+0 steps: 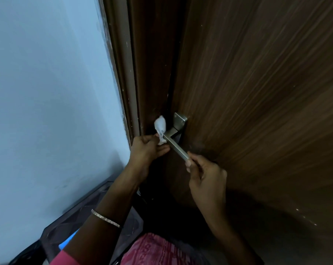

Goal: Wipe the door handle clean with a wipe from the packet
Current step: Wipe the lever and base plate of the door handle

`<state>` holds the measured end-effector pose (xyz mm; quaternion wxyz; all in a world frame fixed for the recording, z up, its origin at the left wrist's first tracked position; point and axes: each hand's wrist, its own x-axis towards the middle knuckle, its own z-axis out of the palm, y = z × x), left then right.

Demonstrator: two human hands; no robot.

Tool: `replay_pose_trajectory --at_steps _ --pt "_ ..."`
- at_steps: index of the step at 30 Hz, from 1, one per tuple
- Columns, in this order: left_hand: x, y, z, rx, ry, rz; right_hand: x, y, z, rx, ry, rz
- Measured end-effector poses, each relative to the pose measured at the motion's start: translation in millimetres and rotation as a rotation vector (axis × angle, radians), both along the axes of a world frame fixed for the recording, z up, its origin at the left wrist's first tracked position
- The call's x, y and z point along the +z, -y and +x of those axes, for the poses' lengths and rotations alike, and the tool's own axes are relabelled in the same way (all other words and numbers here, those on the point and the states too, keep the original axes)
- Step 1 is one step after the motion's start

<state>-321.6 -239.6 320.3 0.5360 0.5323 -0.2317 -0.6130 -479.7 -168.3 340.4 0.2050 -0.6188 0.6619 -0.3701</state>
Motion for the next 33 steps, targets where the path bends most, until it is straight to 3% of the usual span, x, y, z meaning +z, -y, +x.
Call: replay_pose_trajectory --at_steps 3,6,9,15,20,23,26,29,31,33 --pt "-2.0 -8.8 -4.6 -0.065 -0.283 0.126 0.2 -0.5 0.6 -0.017 -0.01 -0.01" --pt "-9.3 -24.7 -16.8 -0.129 -0.374 0.182 -3.9 -1.6 1.8 -0.02 0.036 -0.032" --pt "-13.2 -36.1 -27.1 -0.18 -0.386 0.155 -11.2 -1.0 -1.1 -0.024 0.213 0.02" --pt "-12.2 -51.9 -39.5 -0.296 -0.359 0.131 -13.9 -2.7 -6.6 0.034 0.818 0.252" --pt "-9.1 -62.0 -42.0 -0.623 -0.348 0.02 -8.0 -6.0 -17.6 0.099 0.954 0.238" --pt "-2.4 -48.0 -25.8 -0.548 -0.071 0.054 -3.1 -6.5 -18.9 0.152 0.935 0.171" --pt "3.5 -39.2 -6.6 -0.356 0.563 -0.041 -8.5 -8.4 -20.6 0.056 0.82 0.085" --pt "16.3 -37.2 1.4 -0.053 1.15 -0.296 -19.2 -11.3 -23.6 0.001 0.694 0.092" --pt "31.4 -31.7 -3.9 0.163 1.318 -0.472 -25.0 -11.1 -21.6 -0.007 0.665 0.143" --pt "41.2 -18.6 -13.6 0.241 1.368 -0.592 -27.9 -9.7 -16.3 0.018 0.648 0.183"
